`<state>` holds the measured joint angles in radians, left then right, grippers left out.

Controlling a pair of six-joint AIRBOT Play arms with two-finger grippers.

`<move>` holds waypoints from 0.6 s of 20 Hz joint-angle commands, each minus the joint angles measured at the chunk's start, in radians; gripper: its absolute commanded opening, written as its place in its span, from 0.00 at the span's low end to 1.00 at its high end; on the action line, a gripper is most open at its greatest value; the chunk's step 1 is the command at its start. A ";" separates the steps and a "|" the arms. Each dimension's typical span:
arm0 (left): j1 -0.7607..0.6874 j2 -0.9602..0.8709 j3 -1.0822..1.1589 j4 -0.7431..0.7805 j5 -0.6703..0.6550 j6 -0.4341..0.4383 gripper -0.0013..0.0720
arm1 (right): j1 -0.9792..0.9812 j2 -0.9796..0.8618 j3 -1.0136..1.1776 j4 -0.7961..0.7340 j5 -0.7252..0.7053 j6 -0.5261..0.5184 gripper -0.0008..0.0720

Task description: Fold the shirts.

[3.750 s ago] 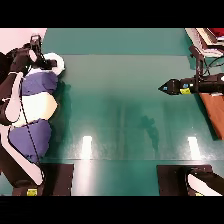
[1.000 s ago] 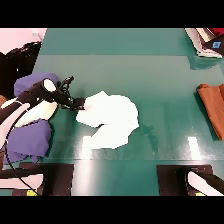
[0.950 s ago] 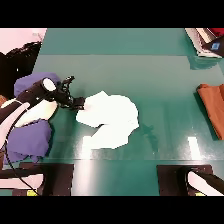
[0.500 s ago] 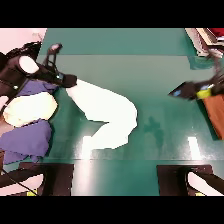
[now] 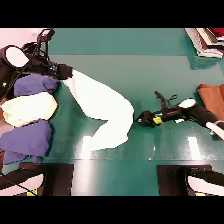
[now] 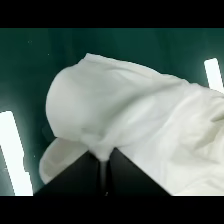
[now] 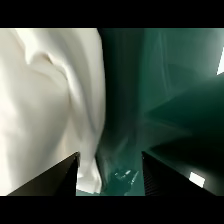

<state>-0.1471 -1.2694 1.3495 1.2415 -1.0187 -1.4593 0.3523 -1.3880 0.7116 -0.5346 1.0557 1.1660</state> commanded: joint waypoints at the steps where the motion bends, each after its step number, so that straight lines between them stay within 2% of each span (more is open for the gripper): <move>1: 0.000 0.002 0.003 0.002 -0.011 0.000 0.06 | 0.087 -0.103 0.064 0.046 -0.060 -0.024 0.62; 2: 0.000 0.002 0.003 0.002 -0.013 0.000 0.06 | 0.096 -0.117 0.091 0.045 -0.062 -0.024 0.58; 5: 0.000 0.002 0.003 0.002 -0.015 0.000 0.06 | 0.098 -0.133 0.155 0.034 -0.076 -0.027 0.03; 8: 0.000 0.023 0.022 0.016 -0.014 0.001 0.05 | 0.056 -0.103 0.230 -0.045 -0.046 -0.016 0.03; 12: 0.000 0.141 0.186 0.081 -0.009 0.001 0.05 | -0.073 0.089 0.404 -0.246 0.003 0.097 0.03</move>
<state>-0.1471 -1.1931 1.4433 1.2842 -1.0325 -1.4586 0.3504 -1.4029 1.0069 -0.6403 1.0298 1.1946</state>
